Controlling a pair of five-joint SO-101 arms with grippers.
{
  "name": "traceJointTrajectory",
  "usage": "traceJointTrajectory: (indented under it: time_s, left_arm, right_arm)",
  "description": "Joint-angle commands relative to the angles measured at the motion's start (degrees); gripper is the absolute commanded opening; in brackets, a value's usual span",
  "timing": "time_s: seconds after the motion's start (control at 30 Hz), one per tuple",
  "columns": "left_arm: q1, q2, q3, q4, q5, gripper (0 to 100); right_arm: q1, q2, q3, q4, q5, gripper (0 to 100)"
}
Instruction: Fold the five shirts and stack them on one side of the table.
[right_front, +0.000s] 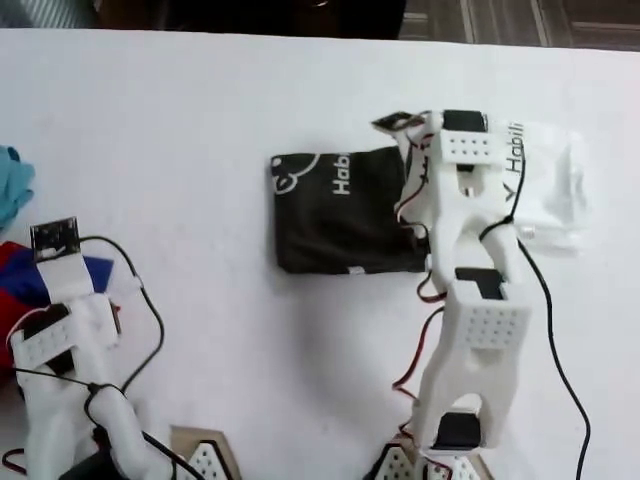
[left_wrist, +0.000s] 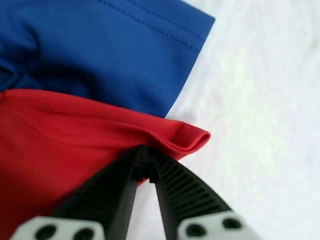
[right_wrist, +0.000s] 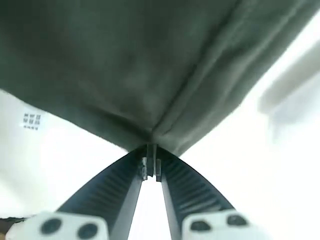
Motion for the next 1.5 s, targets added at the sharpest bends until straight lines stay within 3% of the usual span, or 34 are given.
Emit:
traceJointTrajectory:
  time_s: [0.0, 0.13, 0.3, 0.47, 0.53, 0.7, 1.3, 1.43, 1.47]
  left_arm:
    - [0.62, -1.32, -0.13, -0.79, 0.00, 3]
    - [0.62, -1.32, -0.13, -0.79, 0.00, 3]
    - [0.62, -1.32, -0.04, -0.79, 0.00, 3]
    - [0.62, -1.58, 0.66, -0.88, 0.00, 3]
    - [0.62, -1.58, 0.84, -0.88, 0.00, 3]
    - [0.62, -1.58, 0.84, -0.88, 0.00, 3]
    - [0.62, -1.58, 0.92, -0.88, -0.18, 3]
    - [0.62, -1.58, 0.92, -0.88, -0.18, 3]
    - [0.62, -1.58, 0.92, -0.88, -0.18, 3]
  right_arm:
    - [0.84, -7.43, -0.79, 0.40, 1.23, 2.0]
    - [1.98, -13.32, -0.70, -2.68, 0.18, 2.0]
    - [2.51, -13.76, -0.62, -15.69, -11.96, 2.9]
    - [1.10, -6.29, -0.79, -26.07, -12.40, 20.6]
    - [0.40, -3.30, -1.67, -27.91, -12.22, 23.2]
    - [-0.84, 3.47, -10.02, -27.74, -12.22, 18.6]
    - [-1.19, 26.86, -40.53, -18.59, -12.22, 17.6]
    - [-0.92, 28.79, -43.60, -18.86, -12.22, 0.9]
    - [-0.92, 29.14, -44.22, -18.86, -12.22, 2.0]
